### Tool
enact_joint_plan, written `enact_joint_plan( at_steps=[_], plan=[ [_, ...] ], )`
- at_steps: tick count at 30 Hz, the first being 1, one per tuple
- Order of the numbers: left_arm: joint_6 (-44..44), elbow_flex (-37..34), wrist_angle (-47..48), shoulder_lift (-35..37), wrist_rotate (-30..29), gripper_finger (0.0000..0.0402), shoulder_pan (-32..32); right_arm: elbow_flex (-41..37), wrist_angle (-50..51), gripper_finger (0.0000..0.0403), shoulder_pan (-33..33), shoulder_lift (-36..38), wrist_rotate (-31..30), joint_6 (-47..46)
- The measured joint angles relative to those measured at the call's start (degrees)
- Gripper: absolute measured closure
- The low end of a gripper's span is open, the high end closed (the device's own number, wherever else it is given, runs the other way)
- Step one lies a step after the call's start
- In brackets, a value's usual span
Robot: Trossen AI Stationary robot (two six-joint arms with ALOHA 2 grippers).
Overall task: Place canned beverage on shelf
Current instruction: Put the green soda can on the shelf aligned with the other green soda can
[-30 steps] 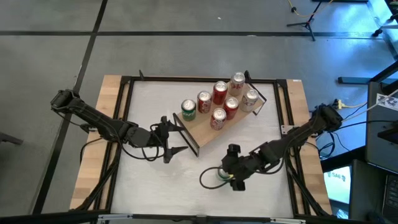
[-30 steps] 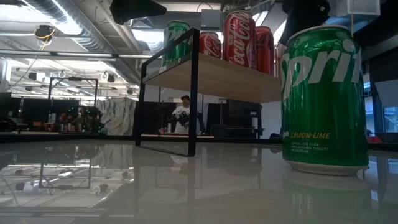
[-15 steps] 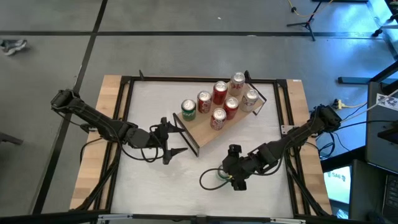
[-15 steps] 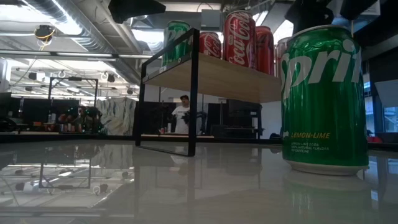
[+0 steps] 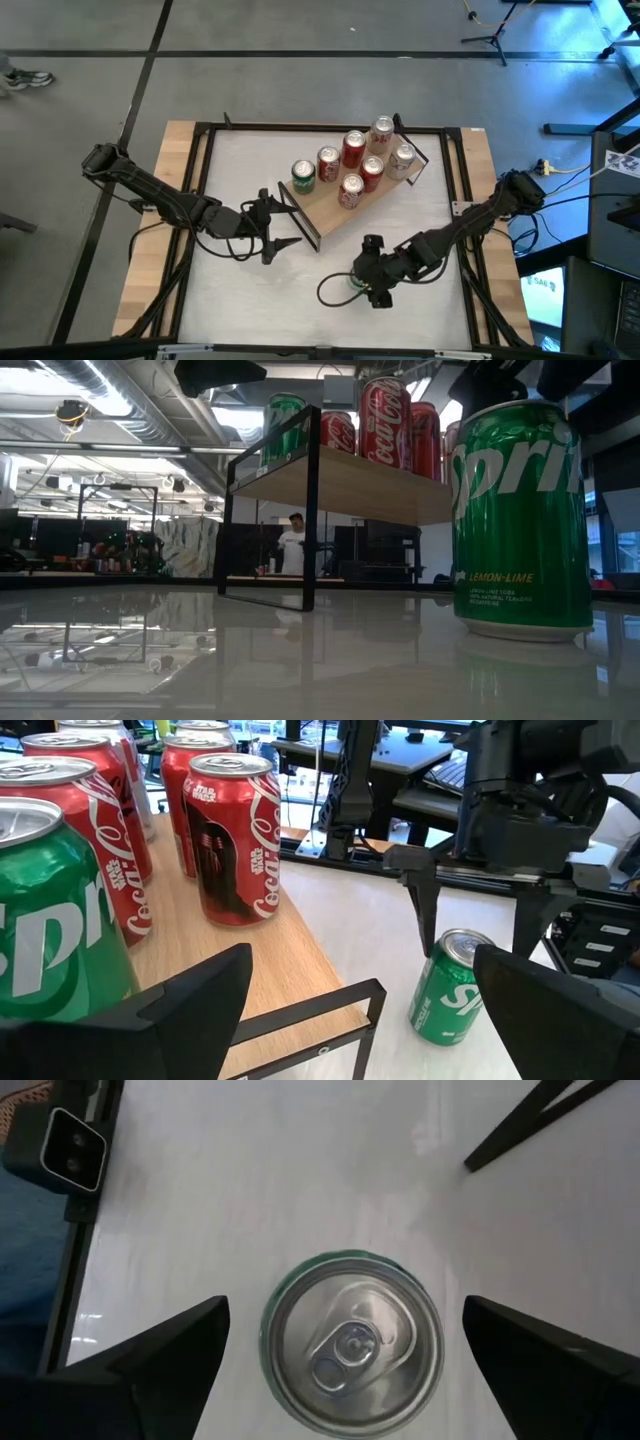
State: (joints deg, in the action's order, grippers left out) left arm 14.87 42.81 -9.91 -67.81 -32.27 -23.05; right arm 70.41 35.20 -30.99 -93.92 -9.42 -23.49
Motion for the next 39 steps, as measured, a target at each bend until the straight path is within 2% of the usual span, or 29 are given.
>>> enact_joint_plan(
  at_steps=[7, 19, 22, 25, 32, 39],
  plan=[
    [-0.01, 0.0, 0.02, 0.0, 0.0, 0.0032, 0.0, 0.0, 0.59, 0.0024, 1.16, 0.01, 1.04, -0.04],
    [-0.44, 0.0, 0.02, 0.0, -0.01, 0.0032, -0.01, 0.1, 1.25, 0.0148, 1.72, 0.06, 1.1, -0.01],
    [-0.46, 0.0, 0.02, 0.0, 0.0, 0.0032, 0.0, 0.11, 1.65, 0.0167, 1.91, 0.14, 1.41, 0.19],
    [-0.46, 0.0, 0.02, 0.0, 0.0, 0.0032, 0.0, 0.15, 1.85, 0.0166, 2.18, 0.16, 1.49, 2.31],
    [-0.46, 0.0, 0.02, 0.0, -0.01, 0.0032, 0.0, 0.15, 2.09, 0.0134, 2.37, 0.16, 1.77, 6.42],
    [-0.48, 0.01, 0.03, 0.0, -0.01, 0.0032, 0.02, 0.13, 2.09, 0.0153, 4.15, 0.16, 6.19, 10.74]
  ],
)
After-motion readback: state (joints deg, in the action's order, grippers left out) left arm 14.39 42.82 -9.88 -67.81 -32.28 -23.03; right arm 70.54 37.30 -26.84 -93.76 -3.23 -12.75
